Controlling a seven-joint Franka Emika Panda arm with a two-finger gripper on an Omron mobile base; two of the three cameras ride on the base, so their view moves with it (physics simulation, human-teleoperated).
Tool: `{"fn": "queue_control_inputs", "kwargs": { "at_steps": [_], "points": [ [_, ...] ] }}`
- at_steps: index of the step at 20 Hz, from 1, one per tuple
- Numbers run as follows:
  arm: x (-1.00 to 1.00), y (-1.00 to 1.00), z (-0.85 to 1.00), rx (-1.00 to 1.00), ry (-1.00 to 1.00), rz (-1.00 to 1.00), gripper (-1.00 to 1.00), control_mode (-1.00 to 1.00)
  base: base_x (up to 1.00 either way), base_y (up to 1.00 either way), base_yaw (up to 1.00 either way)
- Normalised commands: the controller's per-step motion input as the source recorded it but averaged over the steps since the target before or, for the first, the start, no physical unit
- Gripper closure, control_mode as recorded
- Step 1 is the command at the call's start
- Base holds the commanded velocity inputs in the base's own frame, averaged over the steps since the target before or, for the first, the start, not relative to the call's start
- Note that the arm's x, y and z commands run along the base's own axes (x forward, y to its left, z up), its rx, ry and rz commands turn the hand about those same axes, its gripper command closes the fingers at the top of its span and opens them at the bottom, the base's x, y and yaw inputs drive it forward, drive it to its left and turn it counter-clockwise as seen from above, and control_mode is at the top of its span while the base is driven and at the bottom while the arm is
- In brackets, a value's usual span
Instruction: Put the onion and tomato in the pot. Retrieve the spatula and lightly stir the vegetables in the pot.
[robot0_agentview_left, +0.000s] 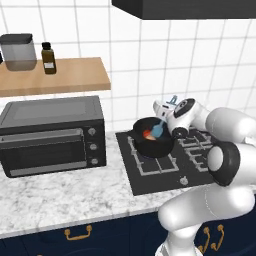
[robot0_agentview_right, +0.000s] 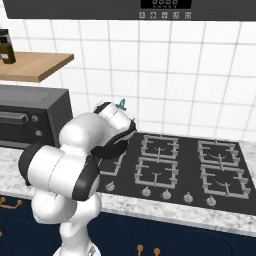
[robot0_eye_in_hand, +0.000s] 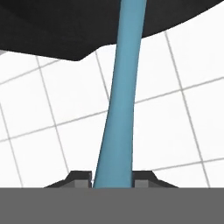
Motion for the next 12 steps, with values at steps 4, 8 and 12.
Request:
{"fn": "queue_control_inputs", "kwargs": {
  "at_steps": [4,8,12],
  "points": [
    [0.0,0.0,-0.03,-0.27,-0.01,0.02,1.0,-1.0,0.0,0.0,0.0],
    [0.01,0.12,-0.07,-0.18,0.0,0.02,1.0,-1.0,0.0,0.0,0.0],
    [0.16,0.49,-0.28,-0.07,0.07,0.0,1.0,-1.0,0.0,0.0,0.0]
  ]
}}
